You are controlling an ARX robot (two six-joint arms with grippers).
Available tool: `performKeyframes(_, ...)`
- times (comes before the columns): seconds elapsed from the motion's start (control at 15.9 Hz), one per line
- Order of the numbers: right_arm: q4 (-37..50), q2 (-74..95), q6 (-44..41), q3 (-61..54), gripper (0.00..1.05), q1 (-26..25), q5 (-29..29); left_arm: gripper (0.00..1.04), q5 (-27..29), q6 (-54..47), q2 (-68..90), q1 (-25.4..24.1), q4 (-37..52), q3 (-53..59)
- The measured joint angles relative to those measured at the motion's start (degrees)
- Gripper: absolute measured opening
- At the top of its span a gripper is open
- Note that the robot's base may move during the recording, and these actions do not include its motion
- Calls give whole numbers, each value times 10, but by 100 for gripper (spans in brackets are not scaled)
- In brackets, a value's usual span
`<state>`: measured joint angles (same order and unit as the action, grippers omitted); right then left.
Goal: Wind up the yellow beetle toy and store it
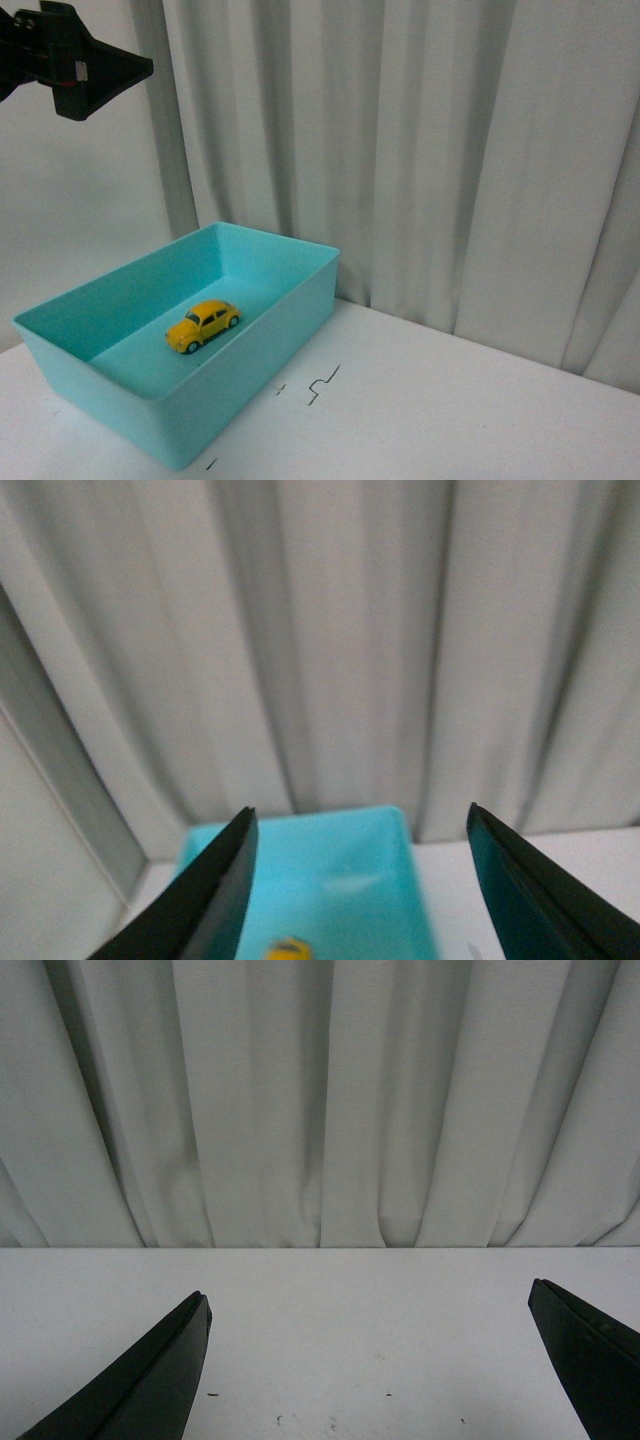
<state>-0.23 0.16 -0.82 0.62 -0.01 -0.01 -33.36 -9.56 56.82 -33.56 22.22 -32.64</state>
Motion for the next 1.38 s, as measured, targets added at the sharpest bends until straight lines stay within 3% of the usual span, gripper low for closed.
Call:
performKeyframes(0.31,0,0,0,0,98,0,0,7,127,86,-222,129,-21,184)
performKeyframes(0.38,0,0,0,0,98,0,0,2,151,91,-244,155,-25,204)
performKeyframes(0.82,0,0,0,0,98,0,0,2,262,92,-363,266,-66,279)
performKeyframes(0.94,0,0,0,0,98,0,0,2,324,93,-393,338,-85,291)
performKeyframes(1.38,0,0,0,0,98,0,0,2,334,93,-464,336,-120,321)
